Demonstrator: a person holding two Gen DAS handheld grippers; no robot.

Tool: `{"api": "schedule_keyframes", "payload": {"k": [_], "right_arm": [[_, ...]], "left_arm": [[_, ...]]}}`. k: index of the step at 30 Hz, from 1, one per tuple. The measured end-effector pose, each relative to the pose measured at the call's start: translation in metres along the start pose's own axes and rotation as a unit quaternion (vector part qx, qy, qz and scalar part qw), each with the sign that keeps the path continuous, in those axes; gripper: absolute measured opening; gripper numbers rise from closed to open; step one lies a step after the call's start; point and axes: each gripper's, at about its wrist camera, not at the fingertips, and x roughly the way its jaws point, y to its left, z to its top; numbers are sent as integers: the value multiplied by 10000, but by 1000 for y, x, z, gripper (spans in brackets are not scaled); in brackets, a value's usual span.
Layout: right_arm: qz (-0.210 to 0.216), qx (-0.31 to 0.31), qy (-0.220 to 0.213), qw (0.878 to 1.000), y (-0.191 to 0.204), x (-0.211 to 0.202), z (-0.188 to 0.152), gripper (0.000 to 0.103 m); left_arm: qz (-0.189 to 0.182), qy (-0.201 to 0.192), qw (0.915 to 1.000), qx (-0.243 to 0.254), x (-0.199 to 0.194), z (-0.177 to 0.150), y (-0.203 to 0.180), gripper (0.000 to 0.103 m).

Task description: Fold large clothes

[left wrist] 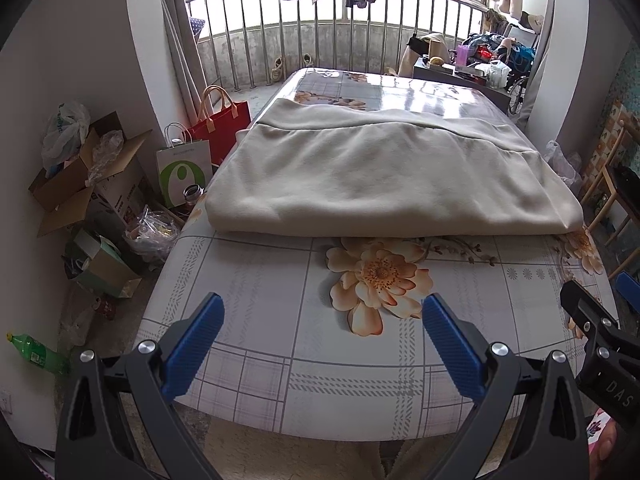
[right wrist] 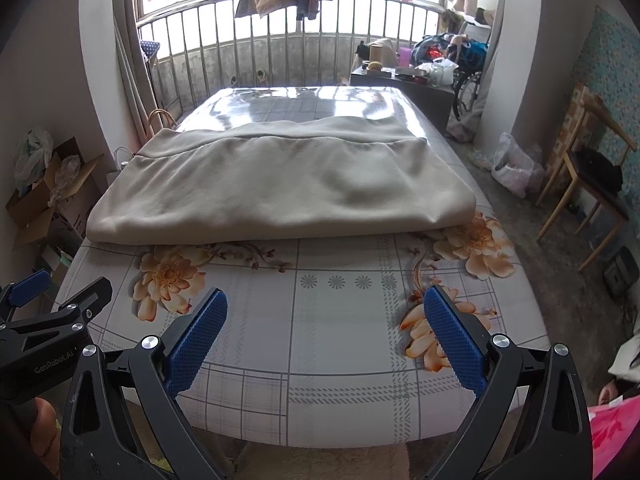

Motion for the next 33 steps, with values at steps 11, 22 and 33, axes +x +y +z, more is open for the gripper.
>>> {"api": "schedule_keyframes", "payload": {"k": [11, 22, 33], "right_arm": [[-1, -3, 22, 10000, 0, 0, 1, 95], [1, -6, 28, 10000, -1, 0, 1, 95], [-8, -1, 27, 10000, -2, 0, 1, 95]], "left_arm": [[-67, -24, 10000, 31, -3, 2, -5, 97], [-75, -22, 10000, 24, -3, 3, -5, 97], [-81, -28, 10000, 8, -4, 3, -4, 97]]}}
